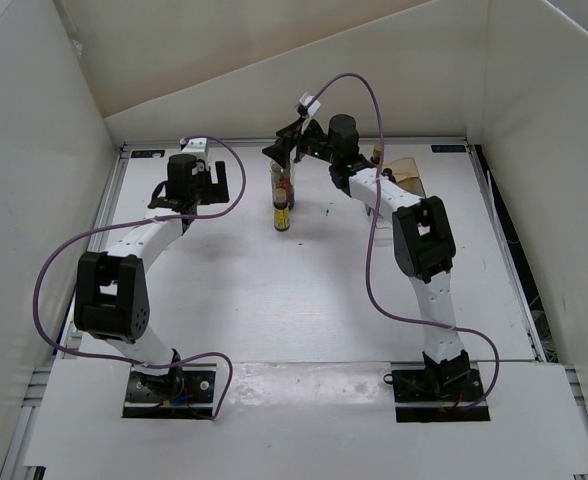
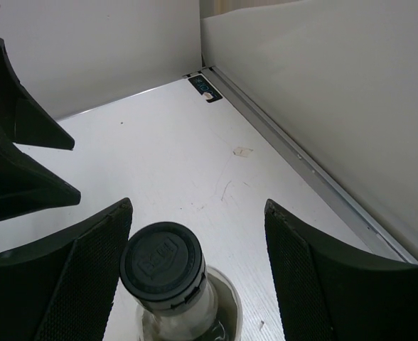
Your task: Organize the condiment bottles
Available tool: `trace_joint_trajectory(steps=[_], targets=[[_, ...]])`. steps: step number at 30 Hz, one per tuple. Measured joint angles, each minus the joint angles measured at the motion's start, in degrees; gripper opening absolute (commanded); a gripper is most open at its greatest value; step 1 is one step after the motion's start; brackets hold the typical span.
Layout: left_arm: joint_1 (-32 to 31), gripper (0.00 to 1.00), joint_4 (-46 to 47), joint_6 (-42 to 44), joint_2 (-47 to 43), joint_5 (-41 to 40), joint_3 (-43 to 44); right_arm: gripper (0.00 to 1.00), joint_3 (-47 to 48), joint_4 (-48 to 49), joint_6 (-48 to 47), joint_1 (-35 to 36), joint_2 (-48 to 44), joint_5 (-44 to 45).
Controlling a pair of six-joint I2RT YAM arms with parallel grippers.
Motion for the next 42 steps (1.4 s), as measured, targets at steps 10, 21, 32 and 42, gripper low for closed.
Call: trace_joint_trajectory(steps=[10,21,32,42], targets=[[0.26,1.00,0.00,-0.04,0.00,0.22,0.00,0.55,0.85,-0.96,-0.59,0.42,0.59,-0.02],[0.31,1.00,0.04,-0.52,0.00,0.39,0.00,0.00,-1.36,-0.98,-4.15,0.85,-0.42,1.07],[0.31,1.00,0.02,-0.94,0.00,0.66,0.00,0.00,-5.66,-3.06,-7.17,0.52,-4.50,2.27],[-0.07,1.00,0.02,-0.96,0.00,0.68,0.00,0.00,-10.36,-7.02,-7.13,-4.59,-10.14,2.64]])
